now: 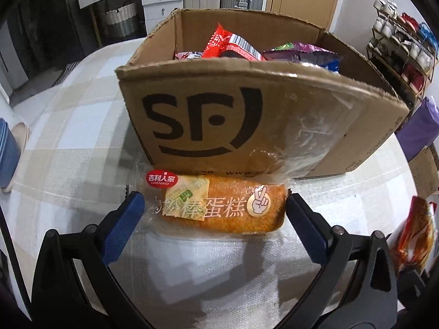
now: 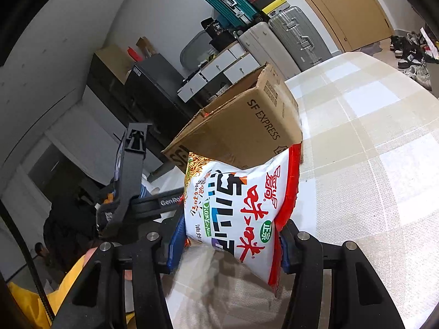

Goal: Organize snacks
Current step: 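Grasp the wrapped bread cake with the left gripper while the right gripper holds the noodle bag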

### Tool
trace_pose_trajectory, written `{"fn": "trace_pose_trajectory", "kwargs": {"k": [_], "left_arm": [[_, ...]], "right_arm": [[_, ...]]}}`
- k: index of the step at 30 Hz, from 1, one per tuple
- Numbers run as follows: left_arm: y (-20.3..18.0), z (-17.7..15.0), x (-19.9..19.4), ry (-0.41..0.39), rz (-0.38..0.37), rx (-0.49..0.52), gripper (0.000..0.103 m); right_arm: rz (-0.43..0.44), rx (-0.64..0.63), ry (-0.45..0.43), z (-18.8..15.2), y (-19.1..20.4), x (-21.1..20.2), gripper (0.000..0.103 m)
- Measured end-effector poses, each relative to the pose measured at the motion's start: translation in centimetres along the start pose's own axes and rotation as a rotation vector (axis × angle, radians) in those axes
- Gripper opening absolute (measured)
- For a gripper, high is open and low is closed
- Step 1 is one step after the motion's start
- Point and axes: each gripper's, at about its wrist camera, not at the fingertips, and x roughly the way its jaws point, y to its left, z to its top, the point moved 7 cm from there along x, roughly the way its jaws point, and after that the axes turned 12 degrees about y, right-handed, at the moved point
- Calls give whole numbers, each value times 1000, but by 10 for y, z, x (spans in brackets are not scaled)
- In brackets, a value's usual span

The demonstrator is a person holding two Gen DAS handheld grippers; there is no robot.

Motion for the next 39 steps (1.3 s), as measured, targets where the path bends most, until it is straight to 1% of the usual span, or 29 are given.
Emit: {"fn": "trace_pose_trajectory", "kwargs": {"k": [5,7,9,14,19,20,21,25,26,27,29,31,33,35,37,38,39], "left_arm": [[-12,-1,2,-12,39,25,102],[-15,-3,1,-14,31,26,101],[-14,-4,0,-11,17,25,97],[-18,-10,-6,-10,25,53,92],[-23,-24,-11,16,-12,59,87],[-23,-26,-12,25,-24,59,81],[-23,-30,-12,46,-54,56,75],[-20,-38,-15,63,-86,53,73],[-20,-39,-16,60,-89,56,71],[-19,-39,-19,58,-91,55,64],[-17,-39,-22,63,-91,54,57],[-13,-38,-25,72,-112,28,57],[-9,-38,-28,81,-153,-16,57],[-5,-37,-33,76,-173,-64,58],[1,-34,-34,85,-183,-113,67],[5,-34,-34,87,-184,-137,74],[7,-31,-35,90,-179,-164,76]], "right_arm": [[6,12,-4,2,-3,0,54],[9,15,-6,2,-3,-1,54],[11,19,-7,2,-4,-2,54],[13,24,-7,2,-4,-3,54],[16,30,-8,3,-5,-2,54],[15,31,-9,3,-5,-2,54],[15,32,-9,3,-5,-2,54],[17,36,-8,2,-6,-2,54],[17,37,-9,2,-6,-2,54],[18,38,-10,2,-6,-2,55],[18,41,-11,2,-6,-3,55],[20,46,-12,2,-7,-3,55],[22,49,-12,2,-7,-3,55],[22,50,-14,2,-7,-3,55],[22,49,-14,2,-7,-3,55],[22,48,-13,2,-7,-3,55],[23,47,-13,2,-6,-3,55]]}}
